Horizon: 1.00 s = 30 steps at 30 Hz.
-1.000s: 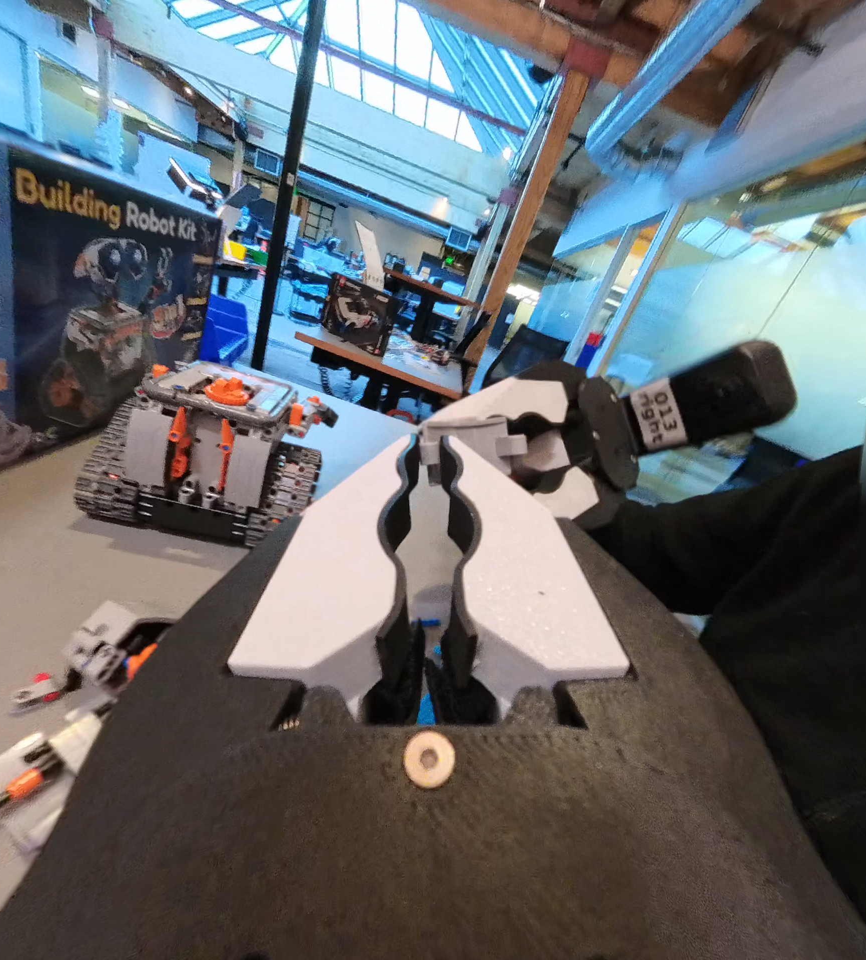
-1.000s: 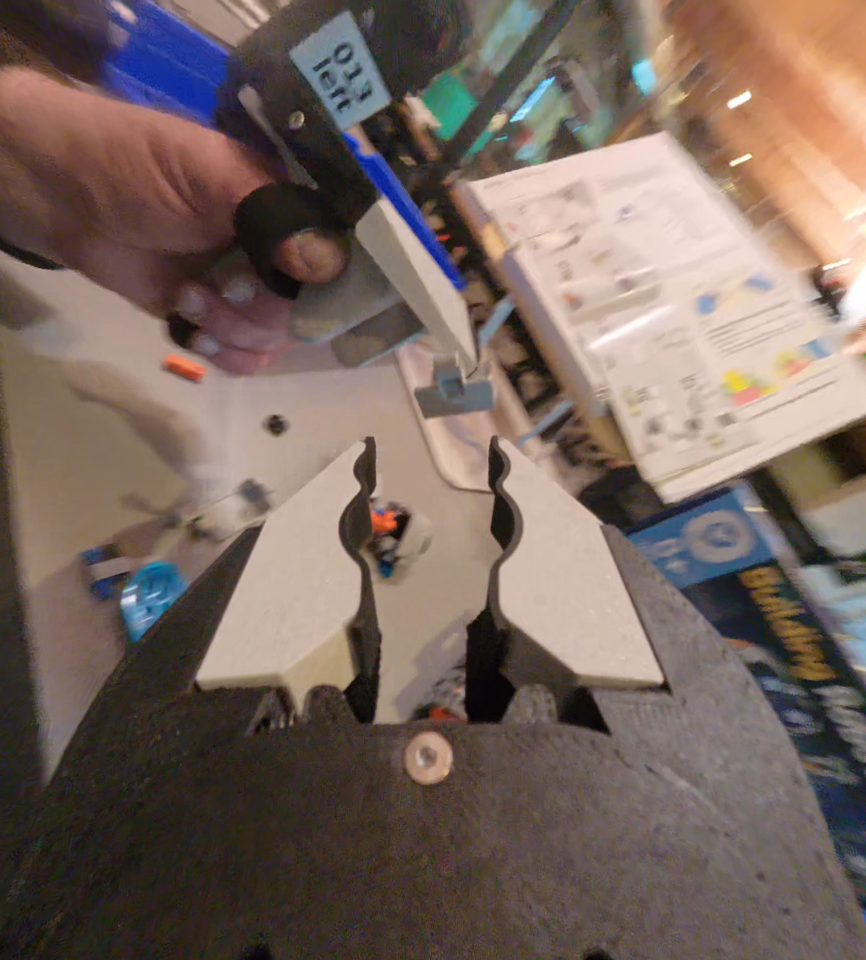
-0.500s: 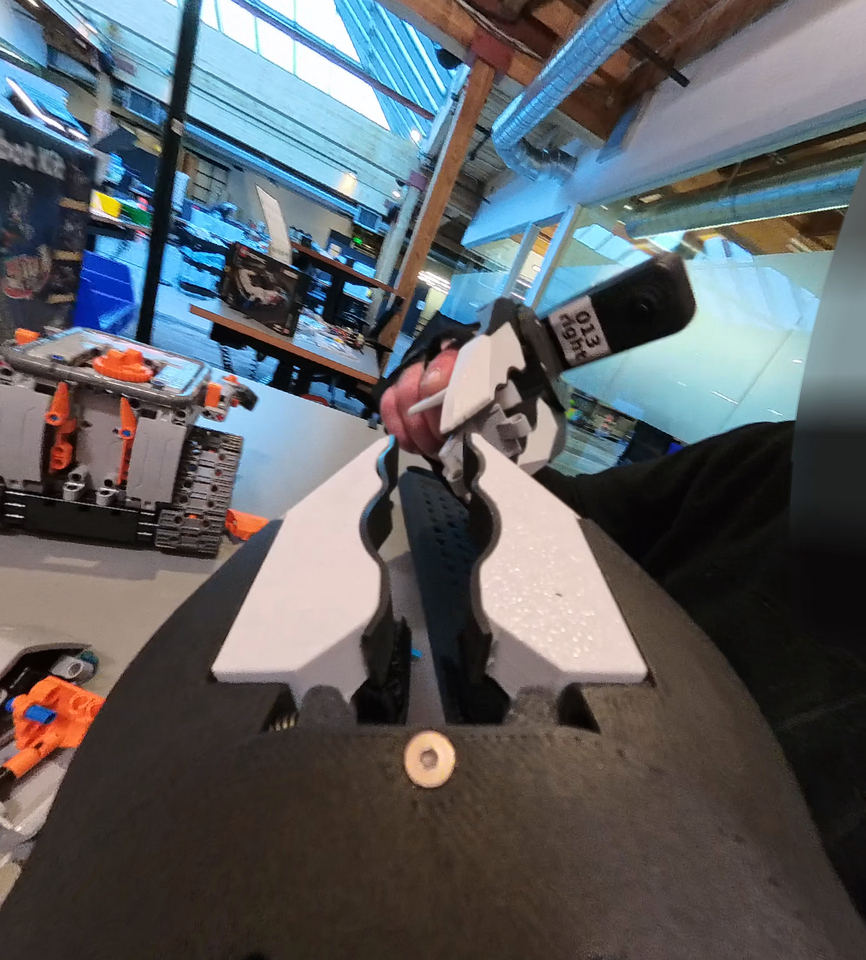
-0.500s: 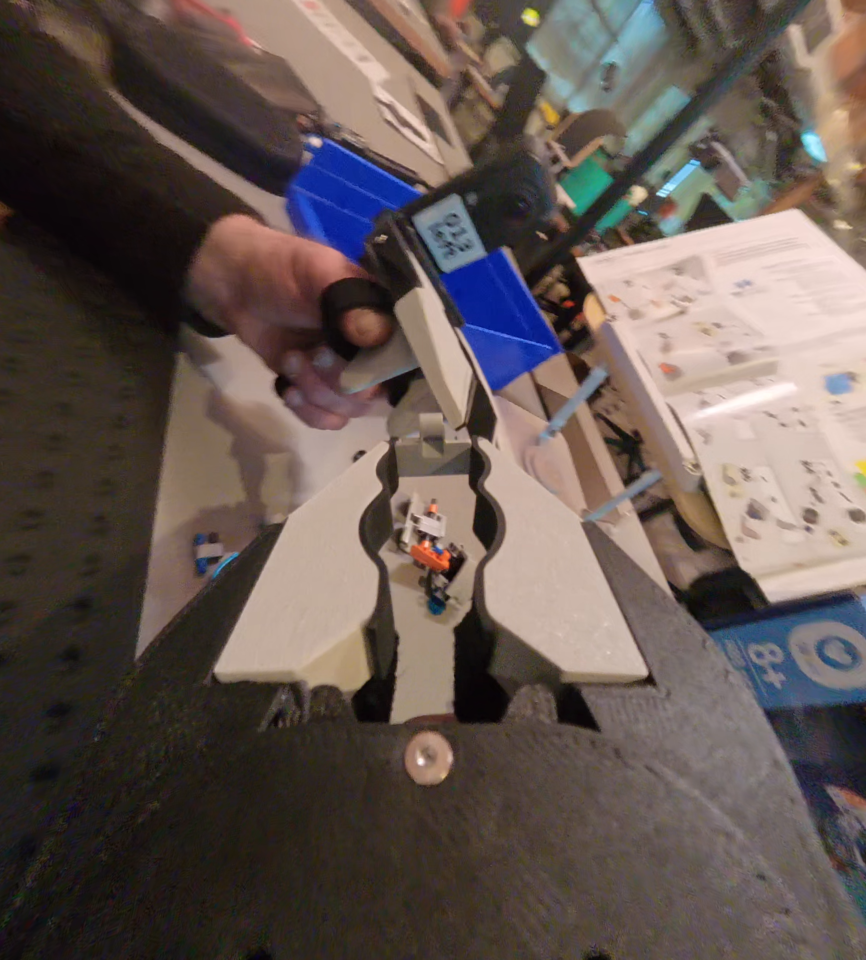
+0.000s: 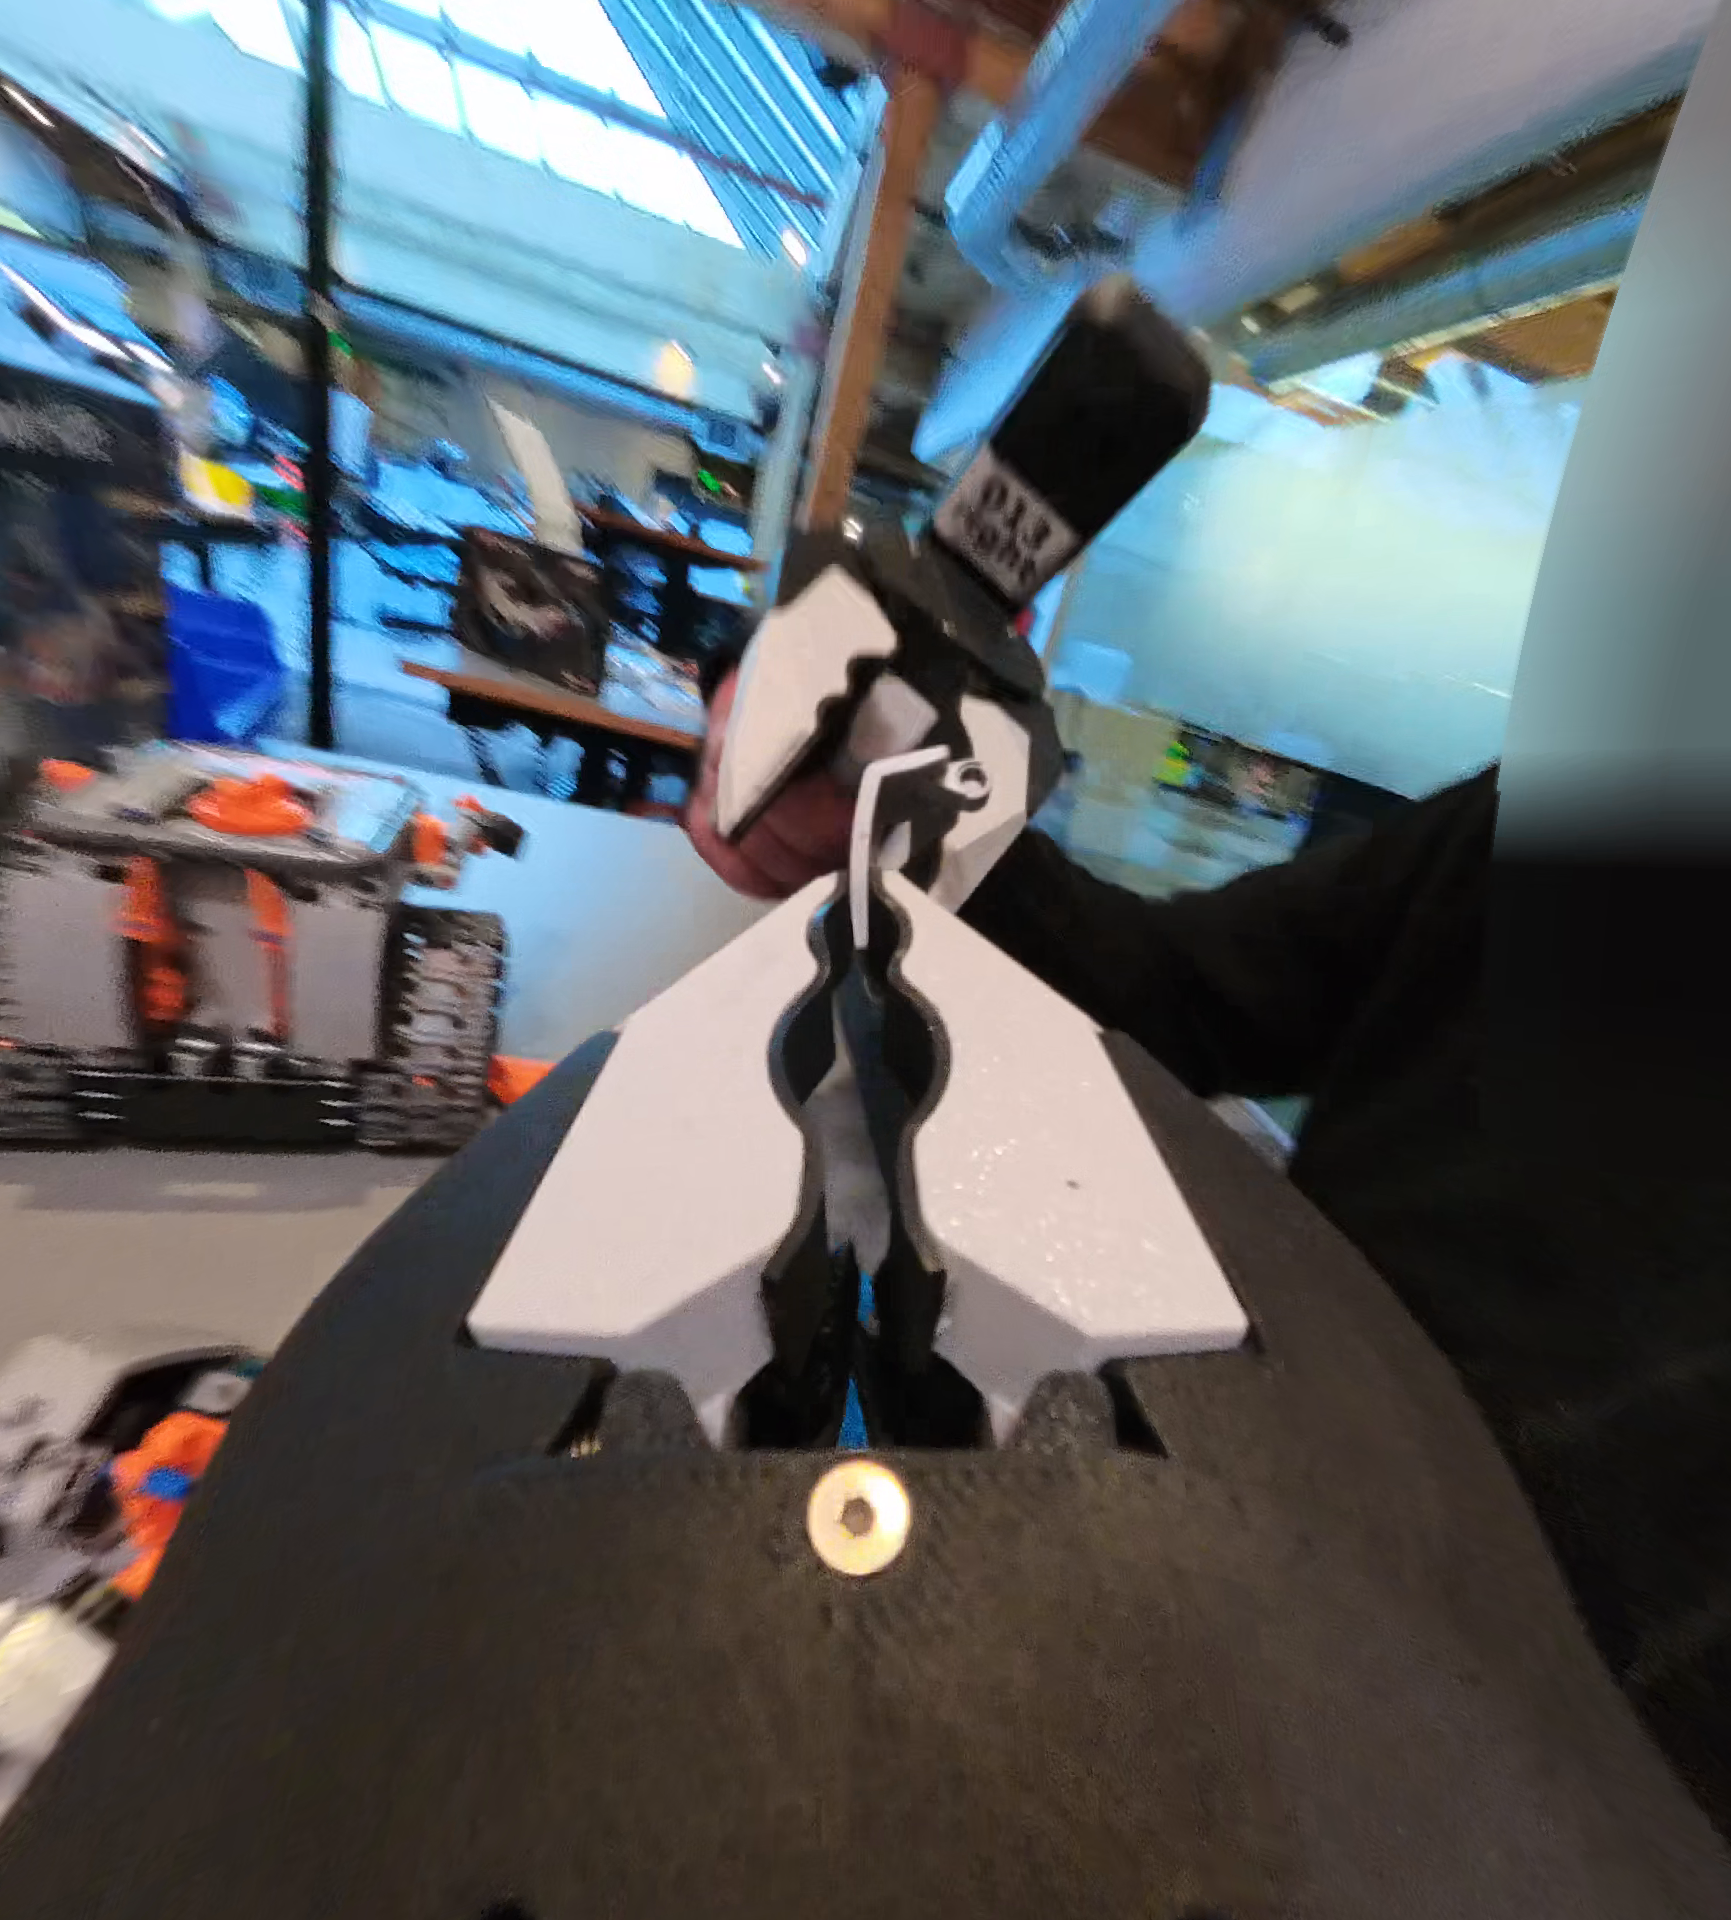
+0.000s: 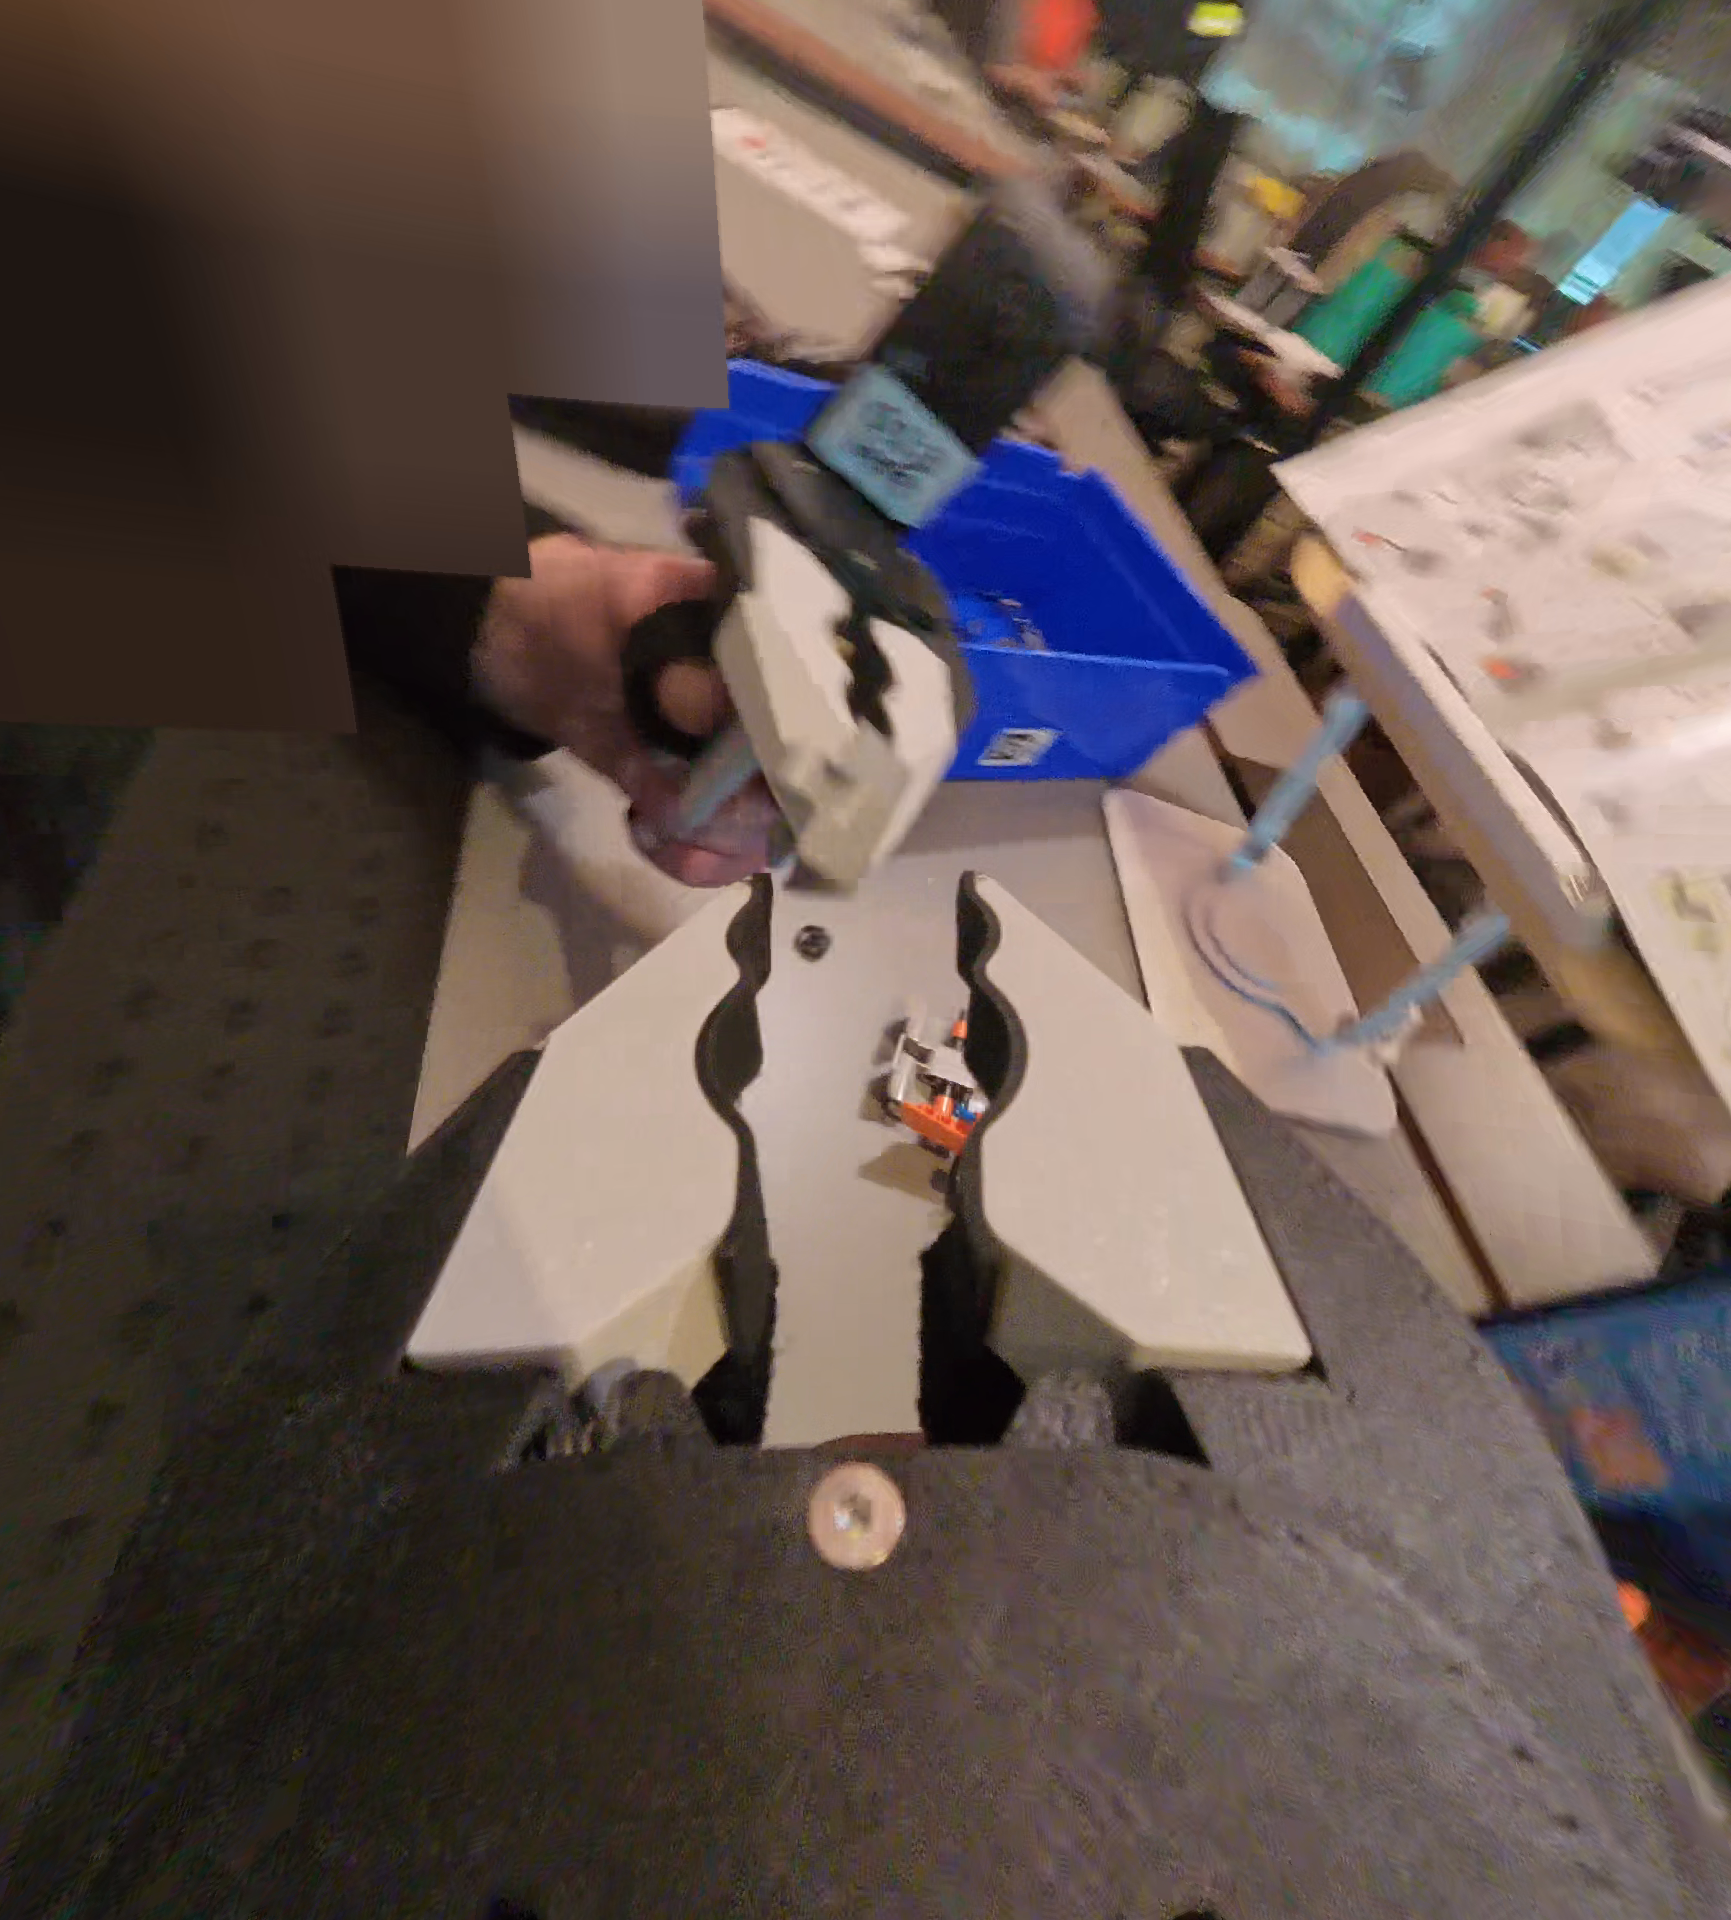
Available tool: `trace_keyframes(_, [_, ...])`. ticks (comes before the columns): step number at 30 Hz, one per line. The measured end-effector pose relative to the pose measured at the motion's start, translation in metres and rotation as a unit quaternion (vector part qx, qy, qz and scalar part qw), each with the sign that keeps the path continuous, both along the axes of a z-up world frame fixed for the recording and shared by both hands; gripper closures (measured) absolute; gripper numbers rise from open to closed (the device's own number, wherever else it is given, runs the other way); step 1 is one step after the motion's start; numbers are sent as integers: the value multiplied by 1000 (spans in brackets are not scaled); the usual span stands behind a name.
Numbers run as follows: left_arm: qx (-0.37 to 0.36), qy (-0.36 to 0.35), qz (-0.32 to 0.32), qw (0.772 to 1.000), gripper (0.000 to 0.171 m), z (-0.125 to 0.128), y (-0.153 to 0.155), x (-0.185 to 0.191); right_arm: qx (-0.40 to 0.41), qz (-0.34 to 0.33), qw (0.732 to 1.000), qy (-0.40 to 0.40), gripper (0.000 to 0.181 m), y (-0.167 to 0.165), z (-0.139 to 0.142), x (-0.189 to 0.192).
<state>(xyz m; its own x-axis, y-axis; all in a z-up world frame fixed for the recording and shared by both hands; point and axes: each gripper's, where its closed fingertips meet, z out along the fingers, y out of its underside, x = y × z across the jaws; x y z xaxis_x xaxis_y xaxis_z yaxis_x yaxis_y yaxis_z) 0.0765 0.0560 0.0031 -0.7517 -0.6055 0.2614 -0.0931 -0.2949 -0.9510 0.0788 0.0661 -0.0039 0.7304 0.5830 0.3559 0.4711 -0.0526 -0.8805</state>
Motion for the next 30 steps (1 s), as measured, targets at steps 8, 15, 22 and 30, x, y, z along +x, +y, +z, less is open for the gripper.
trace_keyframes(8, [-4,-34,38,999,171,9,0,0,26,-43,972,227,167,2,10,-6])
trace_keyframes(15, [-43,-25,22,999,171,9,1,0,32,-18,963,268,177,-2,13,-9])
trace_keyframes(22, [-66,-4,-10,998,171,6,-5,-1,72,-15,971,228,175,-6,16,-12])
trace_keyframes(30, [79,81,11,994,148,-31,0,10,-43,-21,984,173,181,-11,-15,-4])
